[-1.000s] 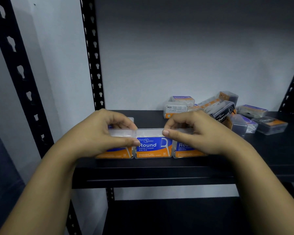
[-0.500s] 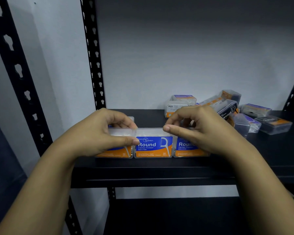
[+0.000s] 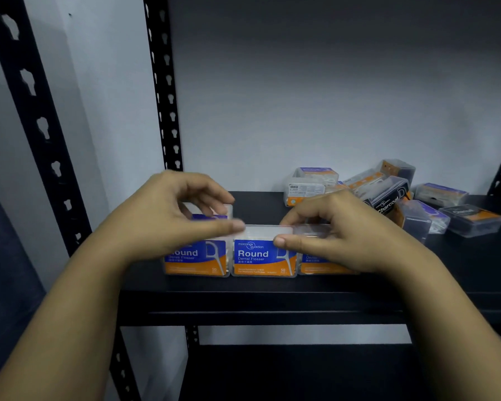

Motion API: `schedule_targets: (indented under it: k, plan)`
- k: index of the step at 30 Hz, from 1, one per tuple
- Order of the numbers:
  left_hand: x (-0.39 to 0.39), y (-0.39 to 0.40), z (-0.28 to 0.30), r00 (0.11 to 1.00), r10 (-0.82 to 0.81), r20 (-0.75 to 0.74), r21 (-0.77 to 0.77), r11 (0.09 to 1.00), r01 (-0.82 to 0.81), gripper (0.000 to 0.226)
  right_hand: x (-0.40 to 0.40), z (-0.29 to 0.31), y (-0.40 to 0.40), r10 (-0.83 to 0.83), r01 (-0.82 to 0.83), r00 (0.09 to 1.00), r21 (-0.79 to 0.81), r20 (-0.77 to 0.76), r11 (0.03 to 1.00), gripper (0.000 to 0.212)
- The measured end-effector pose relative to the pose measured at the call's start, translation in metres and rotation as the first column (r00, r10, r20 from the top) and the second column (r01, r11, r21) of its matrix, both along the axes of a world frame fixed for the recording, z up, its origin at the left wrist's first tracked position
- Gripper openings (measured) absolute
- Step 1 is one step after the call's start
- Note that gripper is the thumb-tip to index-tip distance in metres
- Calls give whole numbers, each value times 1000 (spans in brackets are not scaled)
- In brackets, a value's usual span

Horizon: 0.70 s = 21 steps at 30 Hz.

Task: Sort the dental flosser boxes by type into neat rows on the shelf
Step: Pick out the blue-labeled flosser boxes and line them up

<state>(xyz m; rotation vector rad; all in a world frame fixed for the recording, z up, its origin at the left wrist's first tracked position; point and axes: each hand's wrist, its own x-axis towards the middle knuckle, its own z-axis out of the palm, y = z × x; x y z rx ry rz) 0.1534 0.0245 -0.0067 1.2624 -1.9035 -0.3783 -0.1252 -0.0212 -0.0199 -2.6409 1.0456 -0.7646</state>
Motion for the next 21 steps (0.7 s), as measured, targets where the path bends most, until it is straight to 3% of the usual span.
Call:
schedule_targets:
  k: [3,7,9,16,21]
  plan:
    - [2,-10,15,997,80,-7,-82,993,-80,25,0,-1,-2,5,-5,1000,11,17,1000,45]
    - [3,-26,38,893,166,417,92,970,-223,37,-1,-2,-4,3,-4,1000,44,11,999,45]
    - [2,-35,42,841,148,520,182,943,-278,50,-1,-2,-4,11,-12,1000,77,17,997,42]
    - [9,-55,32,812,80,578,236,936,-260,26,-2,0,-3,25,-27,999,99,22,995,44]
    - [9,-56,33,810,63,583,266,927,-264,28,-2,0,-4,15,-15,1000,86,9,996,42]
